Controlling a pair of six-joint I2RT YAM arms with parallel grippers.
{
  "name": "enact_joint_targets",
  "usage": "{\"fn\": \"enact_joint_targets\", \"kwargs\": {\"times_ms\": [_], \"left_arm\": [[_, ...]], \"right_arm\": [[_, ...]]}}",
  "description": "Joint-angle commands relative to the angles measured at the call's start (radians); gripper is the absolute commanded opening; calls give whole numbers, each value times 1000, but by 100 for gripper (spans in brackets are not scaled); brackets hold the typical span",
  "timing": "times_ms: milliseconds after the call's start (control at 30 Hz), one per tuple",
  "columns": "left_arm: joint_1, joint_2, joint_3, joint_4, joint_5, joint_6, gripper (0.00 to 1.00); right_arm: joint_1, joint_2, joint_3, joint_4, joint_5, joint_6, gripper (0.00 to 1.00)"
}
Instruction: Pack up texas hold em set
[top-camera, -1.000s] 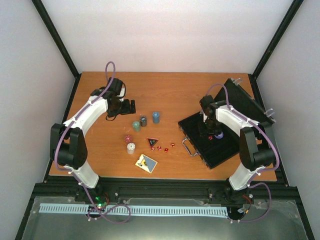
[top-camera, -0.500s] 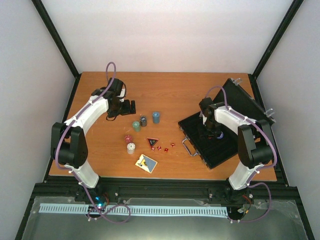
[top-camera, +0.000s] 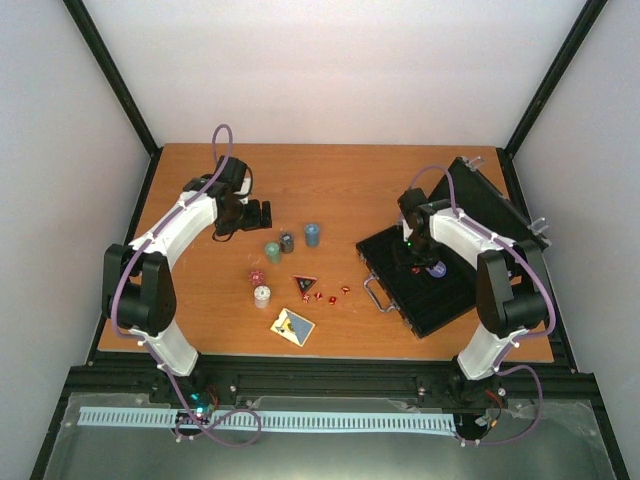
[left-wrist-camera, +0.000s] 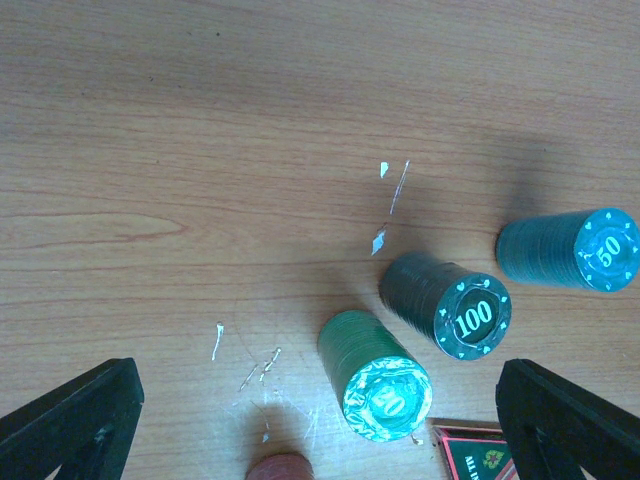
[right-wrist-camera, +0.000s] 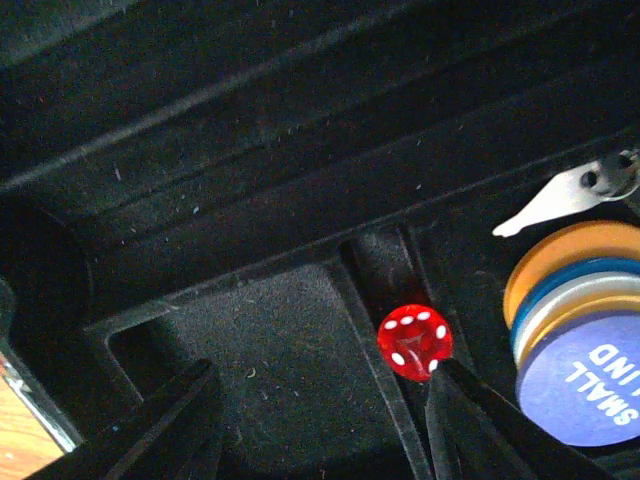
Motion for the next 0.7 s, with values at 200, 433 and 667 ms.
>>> {"fn": "enact_joint_targets", "kwargs": {"times_ms": [200, 433, 667], "left_arm": [[-2, -3, 30, 11, 6, 9, 100], [-2, -4, 31, 6, 4, 11, 100], [-2, -3, 40, 1, -2, 14, 100]], "right_arm": [[1, -7, 25, -15, 25, -14, 56], [1, 45, 17, 19, 39, -17, 56], [0, 101, 15, 45, 57, -21, 56]]}}
